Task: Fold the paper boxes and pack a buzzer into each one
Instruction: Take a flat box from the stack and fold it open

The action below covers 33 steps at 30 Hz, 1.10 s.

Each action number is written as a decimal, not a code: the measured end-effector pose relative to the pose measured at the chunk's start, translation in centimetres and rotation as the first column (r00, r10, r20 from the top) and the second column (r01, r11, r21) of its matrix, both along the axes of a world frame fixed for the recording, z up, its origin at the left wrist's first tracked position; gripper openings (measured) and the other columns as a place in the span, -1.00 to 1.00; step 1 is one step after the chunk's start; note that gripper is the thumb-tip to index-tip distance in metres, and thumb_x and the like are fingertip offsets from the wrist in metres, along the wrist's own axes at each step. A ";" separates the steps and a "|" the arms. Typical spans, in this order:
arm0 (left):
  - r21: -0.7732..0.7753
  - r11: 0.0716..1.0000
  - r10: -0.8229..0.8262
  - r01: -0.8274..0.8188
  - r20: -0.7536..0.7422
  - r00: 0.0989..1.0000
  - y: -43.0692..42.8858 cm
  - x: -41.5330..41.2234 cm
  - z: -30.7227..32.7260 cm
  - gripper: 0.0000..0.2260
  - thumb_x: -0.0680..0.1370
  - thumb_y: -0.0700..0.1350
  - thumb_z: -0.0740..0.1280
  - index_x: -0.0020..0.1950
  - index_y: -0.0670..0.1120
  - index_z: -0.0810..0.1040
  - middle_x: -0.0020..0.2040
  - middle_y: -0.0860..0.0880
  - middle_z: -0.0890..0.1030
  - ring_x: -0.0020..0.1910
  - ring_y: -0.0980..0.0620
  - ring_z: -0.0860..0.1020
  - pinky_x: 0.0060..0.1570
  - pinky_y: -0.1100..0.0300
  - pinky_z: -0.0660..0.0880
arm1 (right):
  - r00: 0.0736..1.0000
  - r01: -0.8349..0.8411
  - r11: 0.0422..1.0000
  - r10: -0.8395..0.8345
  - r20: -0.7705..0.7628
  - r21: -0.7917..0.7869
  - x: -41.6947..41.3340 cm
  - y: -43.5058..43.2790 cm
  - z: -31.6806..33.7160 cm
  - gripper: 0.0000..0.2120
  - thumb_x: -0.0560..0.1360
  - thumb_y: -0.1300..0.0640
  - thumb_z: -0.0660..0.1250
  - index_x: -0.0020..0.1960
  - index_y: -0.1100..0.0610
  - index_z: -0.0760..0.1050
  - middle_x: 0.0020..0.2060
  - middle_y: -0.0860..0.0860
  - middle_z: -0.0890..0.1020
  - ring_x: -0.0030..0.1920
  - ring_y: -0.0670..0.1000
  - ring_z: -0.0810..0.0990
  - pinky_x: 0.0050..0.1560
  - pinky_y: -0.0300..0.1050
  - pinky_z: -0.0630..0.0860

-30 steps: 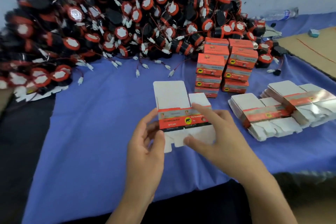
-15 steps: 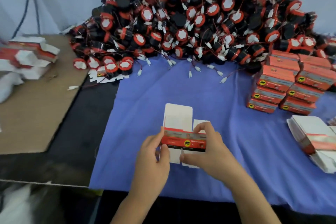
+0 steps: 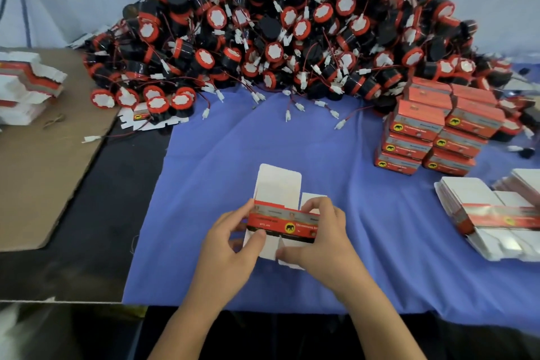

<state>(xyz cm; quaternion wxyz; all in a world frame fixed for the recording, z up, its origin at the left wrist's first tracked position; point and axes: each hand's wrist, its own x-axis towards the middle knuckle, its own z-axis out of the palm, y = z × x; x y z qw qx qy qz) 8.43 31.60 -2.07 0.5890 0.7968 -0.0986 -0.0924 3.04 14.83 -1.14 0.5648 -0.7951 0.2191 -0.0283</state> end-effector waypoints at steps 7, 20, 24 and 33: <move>-0.044 0.973 -0.223 0.225 0.045 0.974 0.6 -0.6 3.9 -0.34 0.45 0.30 0.44 0.52 0.21 0.40 0.48 0.28 0.34 0.47 0.26 0.36 0.37 0.14 0.48 | 0.999 -0.013 0.848 -0.006 0.034 0.530 -1.1 0.4 4.1 -0.43 0.21 0.18 0.55 0.11 -0.04 0.36 0.06 0.16 0.68 -0.02 0.14 0.71 -0.02 0.13 0.63; 0.005 0.954 -0.263 0.300 0.498 0.826 1.6 0.0 6.4 -0.28 0.39 -0.10 0.60 0.49 0.20 0.42 0.40 0.21 0.54 0.37 0.13 0.55 0.24 0.29 0.51 | 0.971 -0.238 0.233 0.086 0.224 0.943 -3.2 0.7 7.5 -0.65 0.49 0.10 0.47 0.20 0.16 0.45 0.20 0.36 0.62 0.43 0.46 0.40 0.50 0.41 0.27; -0.159 0.944 -0.182 0.289 0.480 0.858 1.9 -0.6 6.8 -0.44 0.39 -0.17 0.55 0.34 0.12 0.51 0.35 0.07 0.60 0.38 -0.03 0.55 0.25 0.18 0.53 | 0.979 -0.180 0.272 0.139 0.147 0.945 -4.3 0.1 7.1 -0.53 0.36 0.07 0.61 0.16 0.17 0.51 0.30 0.36 0.56 0.39 0.34 0.52 0.35 0.37 0.47; 0.176 0.844 -0.529 0.506 0.427 0.733 3.0 -0.5 9.3 -0.32 0.38 -0.33 0.51 0.45 0.07 0.51 0.43 0.22 0.53 0.49 0.18 0.42 0.41 0.32 0.36 | 0.960 -0.264 0.495 0.219 0.175 0.828 -2.6 -3.6 9.2 -0.31 0.37 -0.11 0.59 0.46 -0.01 0.51 0.32 0.16 0.59 0.36 0.29 0.56 0.16 0.20 0.60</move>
